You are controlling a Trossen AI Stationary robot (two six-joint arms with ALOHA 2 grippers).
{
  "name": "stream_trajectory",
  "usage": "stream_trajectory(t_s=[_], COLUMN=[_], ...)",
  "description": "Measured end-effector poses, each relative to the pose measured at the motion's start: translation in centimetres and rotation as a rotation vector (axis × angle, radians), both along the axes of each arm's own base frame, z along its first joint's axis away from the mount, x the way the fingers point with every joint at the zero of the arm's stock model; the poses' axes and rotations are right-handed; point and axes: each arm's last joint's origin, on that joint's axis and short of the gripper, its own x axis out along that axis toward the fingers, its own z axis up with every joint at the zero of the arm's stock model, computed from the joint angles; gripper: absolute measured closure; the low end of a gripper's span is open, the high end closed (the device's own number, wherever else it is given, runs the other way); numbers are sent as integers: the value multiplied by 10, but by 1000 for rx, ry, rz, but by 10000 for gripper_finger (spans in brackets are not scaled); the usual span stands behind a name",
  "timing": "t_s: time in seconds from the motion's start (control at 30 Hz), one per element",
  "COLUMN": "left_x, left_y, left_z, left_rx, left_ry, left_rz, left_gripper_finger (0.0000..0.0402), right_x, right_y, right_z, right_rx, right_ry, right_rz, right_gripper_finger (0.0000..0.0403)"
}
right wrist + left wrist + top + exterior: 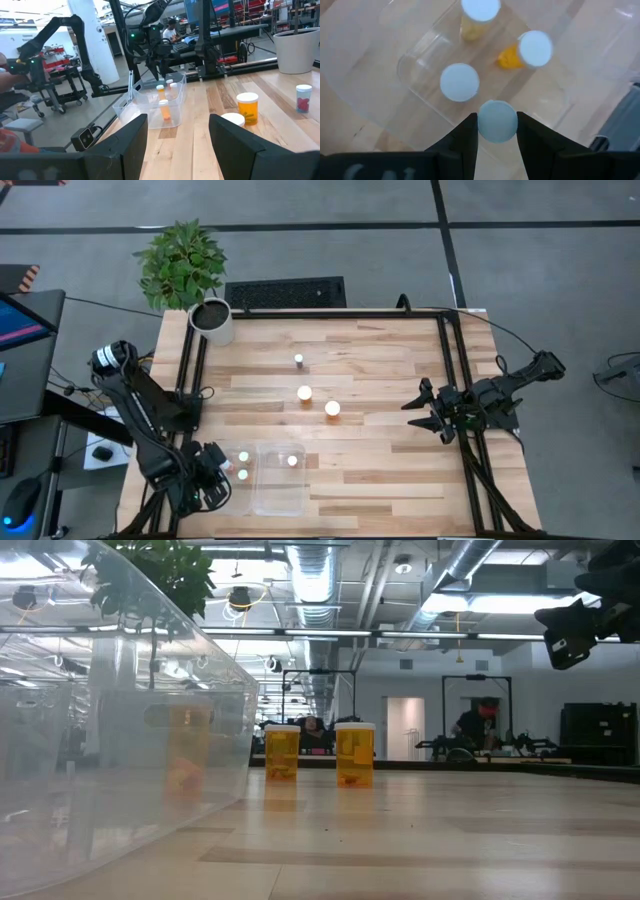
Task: Pick and place medicine bottles into bin by pill shape (circle, oval)
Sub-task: Put the small green tablet bottle into the left transparent bin
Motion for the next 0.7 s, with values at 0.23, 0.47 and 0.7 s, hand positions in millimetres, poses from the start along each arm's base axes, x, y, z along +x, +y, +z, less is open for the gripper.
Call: stream_trajectory(t_s=[0.23,0.47,0.7], left_x=[0,1,4], left_y=[1,-5,-9], left_z=[-3,-13,-12], left_rx=[0,23,46], left_ry=[1,71,66], left_rz=[-5,-42,-51], left_gripper_finger=[291,282,280], right_x=[0,0,0], right_y=[0,0,0], right_z=[0,0,0], right_rx=[-1,-1,-1], right_ry=[0,0,0], right_rz=[-1,-2,-3], right_gripper_finger=[177,177,177])
